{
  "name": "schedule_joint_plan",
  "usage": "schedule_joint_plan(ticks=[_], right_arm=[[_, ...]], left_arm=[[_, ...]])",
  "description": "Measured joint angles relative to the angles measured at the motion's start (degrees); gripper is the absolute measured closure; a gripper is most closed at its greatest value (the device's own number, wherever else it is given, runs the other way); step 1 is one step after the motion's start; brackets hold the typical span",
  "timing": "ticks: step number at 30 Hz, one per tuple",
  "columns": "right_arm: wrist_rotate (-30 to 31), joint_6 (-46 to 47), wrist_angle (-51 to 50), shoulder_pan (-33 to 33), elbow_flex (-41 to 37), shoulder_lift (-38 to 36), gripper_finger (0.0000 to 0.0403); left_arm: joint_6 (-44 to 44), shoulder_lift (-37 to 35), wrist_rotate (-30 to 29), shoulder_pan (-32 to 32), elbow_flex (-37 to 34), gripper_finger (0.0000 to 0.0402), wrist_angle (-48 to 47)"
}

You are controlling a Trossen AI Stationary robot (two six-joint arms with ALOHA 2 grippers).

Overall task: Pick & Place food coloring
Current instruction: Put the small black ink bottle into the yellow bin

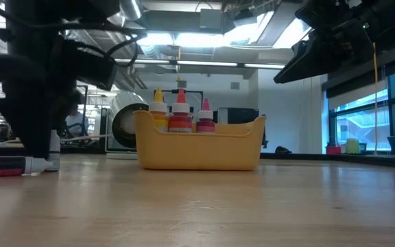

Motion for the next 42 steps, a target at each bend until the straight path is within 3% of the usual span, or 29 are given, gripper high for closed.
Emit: schedule_joint_plan(ticks=[8, 23, 32, 42], right_arm=[[0.0, -0.07, -0.02, 0.0, 0.0, 0.0, 0.0273], [-0.02, -0.09, -0.04, -0.01, 0.0, 0.0, 0.0273], [-0.02, -0.13, -0.07, 0.0, 0.0, 0.0, 0.0273], [-0.02, -0.15, -0.07, 0.0, 0.0, 0.0, 0.0273]], left_arm=[[2.55, 0.96, 0.23, -0.01, 0.07, 0.0338, 0.11], [2.09, 0.9, -1.55, 0.0, 0.07, 0.0278, 2.87], [4.88, 0.9, -2.6, 0.0, 0.06, 0.0288, 4.57], [5.11, 0.83, -2.6, 0.0, 0.05, 0.0327, 4.54]])
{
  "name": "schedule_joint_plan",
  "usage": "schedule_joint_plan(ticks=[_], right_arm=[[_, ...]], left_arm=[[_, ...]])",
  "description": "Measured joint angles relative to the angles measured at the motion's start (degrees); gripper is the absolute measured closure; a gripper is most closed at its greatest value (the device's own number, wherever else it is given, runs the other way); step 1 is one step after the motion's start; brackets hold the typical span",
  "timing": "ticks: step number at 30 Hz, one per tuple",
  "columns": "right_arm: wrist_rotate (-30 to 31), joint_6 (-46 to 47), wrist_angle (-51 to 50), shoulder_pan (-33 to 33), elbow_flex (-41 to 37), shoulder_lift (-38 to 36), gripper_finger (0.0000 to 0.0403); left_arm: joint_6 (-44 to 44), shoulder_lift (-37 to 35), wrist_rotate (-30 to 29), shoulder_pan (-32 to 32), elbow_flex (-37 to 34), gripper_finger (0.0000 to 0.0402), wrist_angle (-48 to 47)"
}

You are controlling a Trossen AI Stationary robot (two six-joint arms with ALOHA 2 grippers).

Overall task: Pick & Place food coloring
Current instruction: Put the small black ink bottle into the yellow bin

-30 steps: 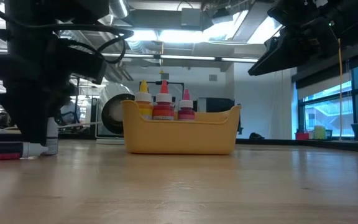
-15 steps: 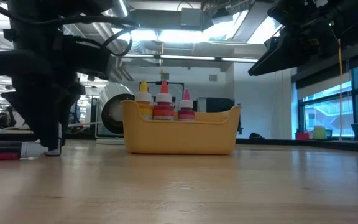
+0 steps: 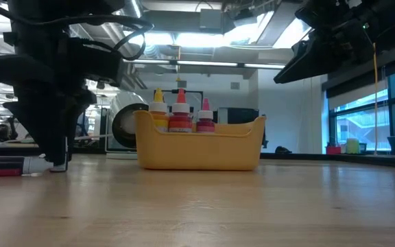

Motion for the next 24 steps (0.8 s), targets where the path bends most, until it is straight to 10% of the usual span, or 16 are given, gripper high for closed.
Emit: schedule_joint_plan(ticks=[24], right_arm=[[0.0, -0.02, 0.02, 0.0, -0.01, 0.0, 0.0273]], left_arm=[[29.56, -0.26, -5.92, 8.0, 24.39, 0.033, 9.95]])
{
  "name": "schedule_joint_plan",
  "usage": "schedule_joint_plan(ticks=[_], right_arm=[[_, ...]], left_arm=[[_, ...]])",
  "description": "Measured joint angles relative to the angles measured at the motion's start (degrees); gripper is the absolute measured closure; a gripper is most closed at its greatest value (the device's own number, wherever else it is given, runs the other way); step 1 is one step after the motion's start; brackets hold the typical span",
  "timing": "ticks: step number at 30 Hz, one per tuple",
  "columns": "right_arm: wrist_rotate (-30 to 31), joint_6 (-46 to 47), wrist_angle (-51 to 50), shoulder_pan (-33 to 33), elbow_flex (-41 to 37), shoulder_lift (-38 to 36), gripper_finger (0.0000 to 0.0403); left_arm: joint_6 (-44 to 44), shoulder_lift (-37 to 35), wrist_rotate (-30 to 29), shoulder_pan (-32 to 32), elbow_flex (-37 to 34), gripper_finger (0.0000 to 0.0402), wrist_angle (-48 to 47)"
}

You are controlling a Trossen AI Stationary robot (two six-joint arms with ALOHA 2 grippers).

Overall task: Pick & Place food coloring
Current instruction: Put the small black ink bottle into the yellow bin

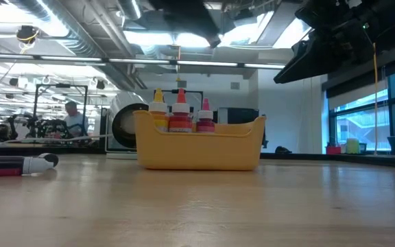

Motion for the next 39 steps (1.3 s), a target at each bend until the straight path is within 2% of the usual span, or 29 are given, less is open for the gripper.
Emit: schedule_joint_plan(ticks=[4, 10, 15, 21, 23, 39], right_arm=[[0.0, 0.0, 0.0, 0.01, -0.01, 0.0, 0.0273], [0.0, -0.22, 0.0, 0.01, -0.01, 0.0, 0.0273], [0.0, -1.22, -0.04, -0.01, -0.01, 0.04, 0.0273], [-0.01, -1.2, -0.59, -0.01, -0.01, 0.09, 0.0273], [-0.37, -1.03, -0.74, -0.01, -0.01, 0.09, 0.0273], [-0.55, -1.02, -1.53, -0.01, -0.05, 1.36, 0.0273]], left_arm=[[2.39, 0.0, 0.43, 3.92, 2.33, 0.0328, 0.39], [2.64, 0.25, 5.79, 9.49, 2.91, 0.0329, 0.42], [3.23, 4.18, 9.1, 12.23, 4.52, 0.0328, 1.12], [3.54, 11.42, 10.13, 13.69, 12.22, 0.0324, -9.29], [2.93, 13.02, 10.05, 13.88, 13.6, 0.0321, -9.74], [1.09, 20.78, 10.49, 14.07, 13.44, 0.0316, -10.45]])
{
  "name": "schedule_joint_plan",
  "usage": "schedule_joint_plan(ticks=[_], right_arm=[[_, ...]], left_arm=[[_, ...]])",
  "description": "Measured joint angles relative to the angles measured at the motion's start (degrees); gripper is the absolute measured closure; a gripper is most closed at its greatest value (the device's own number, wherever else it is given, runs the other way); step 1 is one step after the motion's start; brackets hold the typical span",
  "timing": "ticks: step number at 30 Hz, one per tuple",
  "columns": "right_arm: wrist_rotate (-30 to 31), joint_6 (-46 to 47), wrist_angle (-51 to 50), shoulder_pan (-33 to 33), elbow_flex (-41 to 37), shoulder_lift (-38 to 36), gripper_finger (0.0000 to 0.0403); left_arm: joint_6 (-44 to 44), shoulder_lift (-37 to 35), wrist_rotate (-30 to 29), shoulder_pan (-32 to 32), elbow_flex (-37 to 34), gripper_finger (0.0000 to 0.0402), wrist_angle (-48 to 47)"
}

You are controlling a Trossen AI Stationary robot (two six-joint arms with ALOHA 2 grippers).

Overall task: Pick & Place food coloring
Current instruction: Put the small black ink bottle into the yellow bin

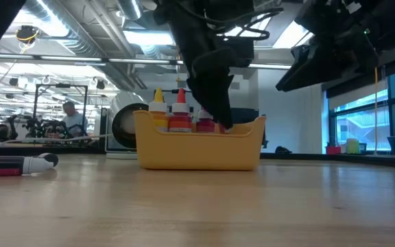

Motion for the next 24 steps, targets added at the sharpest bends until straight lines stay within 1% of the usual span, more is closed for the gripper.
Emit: schedule_joint_plan(ticks=[6, 24], right_arm=[[0.0, -0.01, 0.0, 0.02, 0.0, -0.02, 0.0273], [0.0, -0.03, 0.0, 0.0, 0.0, -0.02, 0.0273]], left_arm=[[0.25, 0.64, 1.96, -0.17, 0.0, 0.0311, 0.32], [0.27, 0.99, 1.4, -0.26, 0.0, 0.0307, 0.7]])
